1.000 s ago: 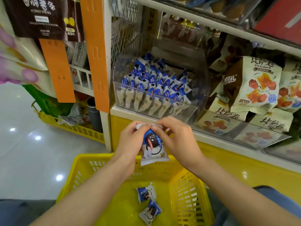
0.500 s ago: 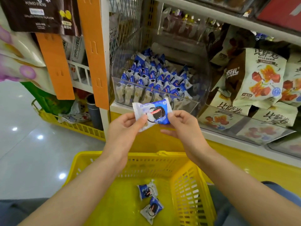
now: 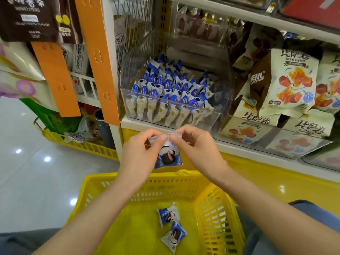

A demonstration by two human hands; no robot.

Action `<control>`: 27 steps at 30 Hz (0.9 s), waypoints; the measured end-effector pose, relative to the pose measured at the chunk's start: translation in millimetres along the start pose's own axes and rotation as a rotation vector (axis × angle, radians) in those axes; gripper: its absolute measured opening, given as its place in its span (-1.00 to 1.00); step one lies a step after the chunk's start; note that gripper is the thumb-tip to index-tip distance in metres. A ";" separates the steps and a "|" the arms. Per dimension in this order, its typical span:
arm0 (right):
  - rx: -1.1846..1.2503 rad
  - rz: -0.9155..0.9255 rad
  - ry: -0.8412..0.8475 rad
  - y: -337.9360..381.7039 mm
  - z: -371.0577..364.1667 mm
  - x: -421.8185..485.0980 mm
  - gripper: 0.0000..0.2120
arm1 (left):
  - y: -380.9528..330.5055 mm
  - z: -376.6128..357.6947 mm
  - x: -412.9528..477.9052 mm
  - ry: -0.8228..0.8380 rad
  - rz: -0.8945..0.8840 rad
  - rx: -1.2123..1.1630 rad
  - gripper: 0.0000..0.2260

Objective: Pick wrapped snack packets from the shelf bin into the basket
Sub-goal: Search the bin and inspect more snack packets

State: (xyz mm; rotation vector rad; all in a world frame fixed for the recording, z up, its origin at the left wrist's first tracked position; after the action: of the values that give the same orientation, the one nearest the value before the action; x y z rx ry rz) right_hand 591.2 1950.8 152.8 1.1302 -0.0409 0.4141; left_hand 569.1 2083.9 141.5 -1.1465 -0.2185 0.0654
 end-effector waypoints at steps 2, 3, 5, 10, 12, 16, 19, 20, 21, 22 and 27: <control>-0.126 0.101 -0.021 5.1 2.0 -2.3 -0.91 | 2.5 -2.3 0.1 0.014 0.051 -0.037 -0.85; -0.217 0.183 -0.022 10.0 2.3 -3.9 -0.91 | 4.6 -3.1 1.6 0.029 0.094 -0.088 -0.85; -0.394 0.334 -0.022 18.9 2.3 -7.1 -0.89 | 6.9 -4.7 4.0 0.084 0.172 -0.198 -0.84; -0.507 0.361 -0.155 25.3 12.5 -8.2 -0.91 | 14.1 -7.0 4.7 0.100 0.223 -0.204 -0.87; -0.393 0.319 -0.200 24.4 17.0 -7.4 -0.93 | 26.4 -10.1 5.1 0.112 0.383 -0.197 -0.77; -0.343 0.405 -0.072 26.5 9.3 -9.4 -0.92 | 33.7 -26.0 -3.6 0.304 0.721 -0.609 -0.50; -0.451 0.525 0.046 29.3 -0.4 -13.3 -0.90 | 31.0 -17.2 2.3 0.215 0.643 -0.773 -0.70; -0.481 0.549 0.084 29.0 -3.4 -14.3 -0.89 | 30.6 -13.0 4.4 0.174 0.611 -0.764 -0.76; -0.484 0.544 0.112 27.5 -6.4 -14.9 -0.89 | 30.2 -9.4 6.2 0.139 0.582 -0.733 -0.79; -0.443 0.498 0.116 25.6 -7.8 -14.6 -0.87 | 29.0 -6.7 7.2 0.116 0.555 -0.691 -0.81; 0.100 -0.056 -0.048 1.1 0.4 -6.1 -0.82 | 16.6 -7.1 5.0 0.133 0.430 -0.541 -0.85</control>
State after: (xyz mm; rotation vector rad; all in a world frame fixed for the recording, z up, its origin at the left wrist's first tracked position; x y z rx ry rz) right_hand 585.2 1949.0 152.4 1.2368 -0.0310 0.3426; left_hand 576.4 2085.1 124.3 -1.7169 0.1444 0.3243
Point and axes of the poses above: each hand's wrist, its own x-axis towards the middle knuckle, its own z-axis out of the back of the hand, y = z × x, the point moved 6 cm from there along x, towards the middle knuckle, and after that the axes turned 6 degrees about z, right-handed, at the moved point
